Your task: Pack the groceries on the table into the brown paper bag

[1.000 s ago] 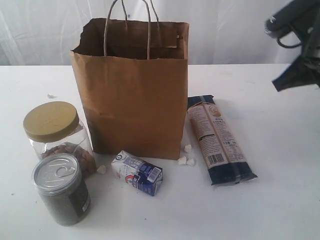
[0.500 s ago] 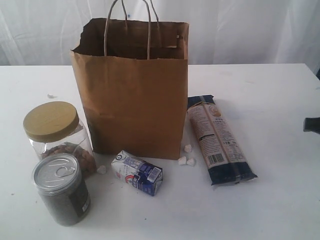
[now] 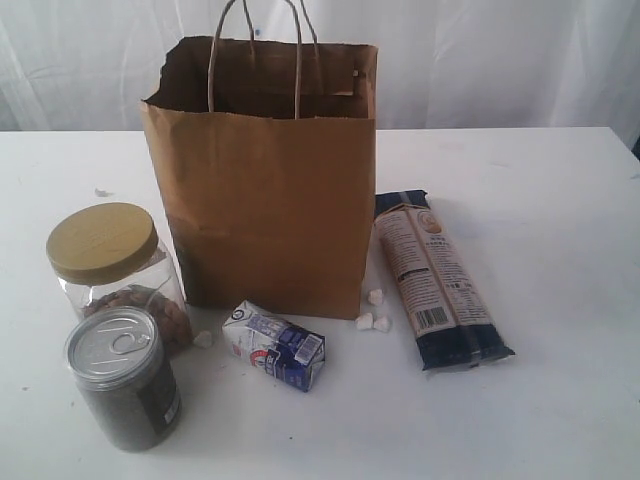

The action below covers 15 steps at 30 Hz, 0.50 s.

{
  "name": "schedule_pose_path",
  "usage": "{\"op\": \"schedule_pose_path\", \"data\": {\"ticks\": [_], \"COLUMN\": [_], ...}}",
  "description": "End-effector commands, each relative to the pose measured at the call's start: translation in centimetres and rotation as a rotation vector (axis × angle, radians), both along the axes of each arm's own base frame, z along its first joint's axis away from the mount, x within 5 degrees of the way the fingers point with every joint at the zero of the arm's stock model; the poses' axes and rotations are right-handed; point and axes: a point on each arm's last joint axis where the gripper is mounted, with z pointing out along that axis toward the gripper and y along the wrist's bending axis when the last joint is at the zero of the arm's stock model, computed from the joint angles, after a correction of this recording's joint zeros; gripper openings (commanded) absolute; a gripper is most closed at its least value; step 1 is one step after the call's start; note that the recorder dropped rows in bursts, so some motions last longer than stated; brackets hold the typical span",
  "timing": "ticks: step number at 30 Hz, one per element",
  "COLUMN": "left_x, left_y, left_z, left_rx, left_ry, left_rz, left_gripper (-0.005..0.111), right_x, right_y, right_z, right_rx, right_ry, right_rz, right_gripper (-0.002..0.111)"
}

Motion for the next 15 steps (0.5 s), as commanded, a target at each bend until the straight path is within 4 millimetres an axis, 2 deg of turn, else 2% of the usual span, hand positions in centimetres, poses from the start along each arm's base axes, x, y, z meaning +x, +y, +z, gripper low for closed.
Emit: {"op": "schedule_pose_path", "data": {"ticks": [1,3,5,11,15], "left_x": [0.0,0.0,0.0,0.0,0.0], "left_y": [-0.1,-0.1,-0.1,-0.1,-0.1], "left_z": [-0.3,-0.3,-0.3,-0.3,-0.3], "left_rx": [-0.013,-0.013,-0.013,-0.013,-0.013], "left_ry": [0.009,0.009,0.009,0.009,0.009], "left_rz": [-0.007,-0.007,-0.007,-0.007,-0.007], "left_gripper": [0.0,0.0,0.0,0.0,0.0], "right_x": [-3.5,-4.7,-5.7,-9.0,-10.9], "right_y": [0.8,1.7,2.4,2.4,2.3], "right_z": [0.3,0.0,-0.7,-2.6,-2.9], "right_rx": [-0.08,-0.104,-0.037,0.021,-0.04], "right_ry": [-0.034,-0.01,0.048,0.194,0.145], "right_rz": [0.143,0.271,0.352,0.378,0.414], "right_gripper": [0.0,0.0,0.0,0.0,0.0]}}
